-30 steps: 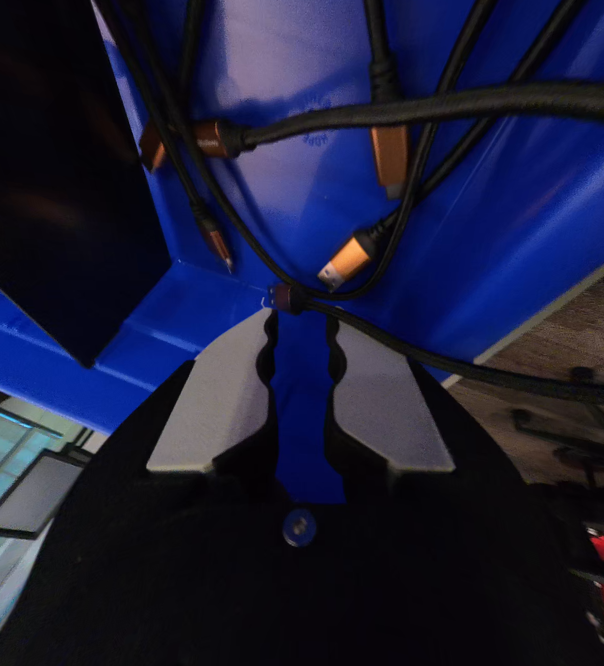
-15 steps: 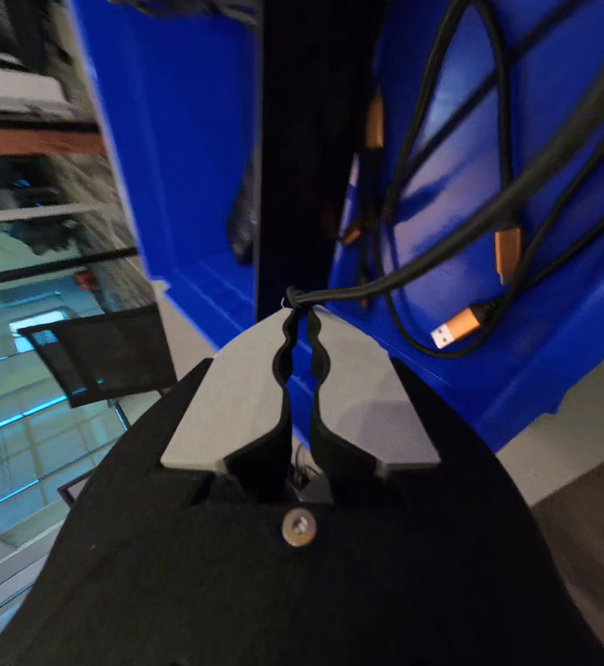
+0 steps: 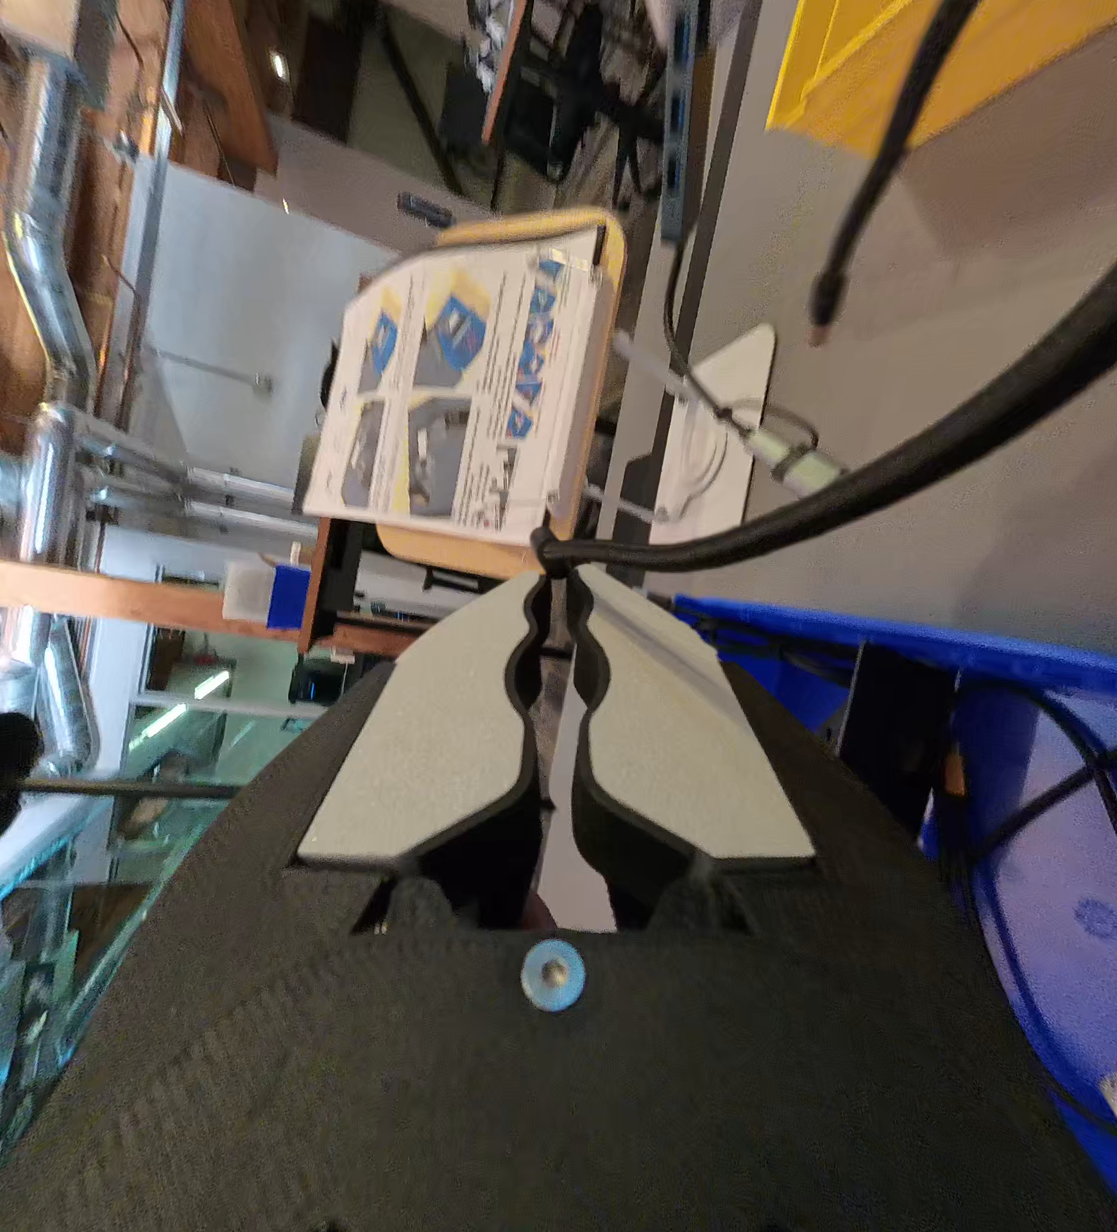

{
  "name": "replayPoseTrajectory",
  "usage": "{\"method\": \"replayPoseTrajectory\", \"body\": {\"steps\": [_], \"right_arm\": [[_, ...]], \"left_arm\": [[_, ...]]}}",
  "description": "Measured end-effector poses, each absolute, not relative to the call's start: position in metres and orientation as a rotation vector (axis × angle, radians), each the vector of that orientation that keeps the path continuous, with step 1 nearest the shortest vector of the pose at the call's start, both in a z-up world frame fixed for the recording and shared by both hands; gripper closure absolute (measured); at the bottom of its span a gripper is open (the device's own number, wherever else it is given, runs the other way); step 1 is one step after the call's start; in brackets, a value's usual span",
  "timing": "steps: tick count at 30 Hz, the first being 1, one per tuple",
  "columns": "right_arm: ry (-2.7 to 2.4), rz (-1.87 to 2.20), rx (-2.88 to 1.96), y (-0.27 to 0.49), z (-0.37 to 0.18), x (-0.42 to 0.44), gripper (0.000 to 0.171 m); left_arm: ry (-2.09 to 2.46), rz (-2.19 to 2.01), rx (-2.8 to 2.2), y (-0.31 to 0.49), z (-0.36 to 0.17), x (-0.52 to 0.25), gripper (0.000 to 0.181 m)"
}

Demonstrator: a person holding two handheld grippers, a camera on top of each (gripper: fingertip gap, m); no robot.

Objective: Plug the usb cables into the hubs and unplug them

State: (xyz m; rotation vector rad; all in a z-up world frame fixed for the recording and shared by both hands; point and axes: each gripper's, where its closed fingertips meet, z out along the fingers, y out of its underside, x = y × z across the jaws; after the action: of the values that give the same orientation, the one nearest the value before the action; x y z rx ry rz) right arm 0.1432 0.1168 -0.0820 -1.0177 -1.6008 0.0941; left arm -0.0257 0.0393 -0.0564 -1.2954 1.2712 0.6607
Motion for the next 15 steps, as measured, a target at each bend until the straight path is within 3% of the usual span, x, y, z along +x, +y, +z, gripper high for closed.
{"method": "replayPoseTrajectory", "body": {"steps": [15], "right_arm": [[-1.669, 0.390, -1.002, 0.098, -0.095, 0.137, 0.161]], "left_arm": [[1.497, 0.324, -1.079, 0.041, -0.053, 0.110, 0.177]]}}
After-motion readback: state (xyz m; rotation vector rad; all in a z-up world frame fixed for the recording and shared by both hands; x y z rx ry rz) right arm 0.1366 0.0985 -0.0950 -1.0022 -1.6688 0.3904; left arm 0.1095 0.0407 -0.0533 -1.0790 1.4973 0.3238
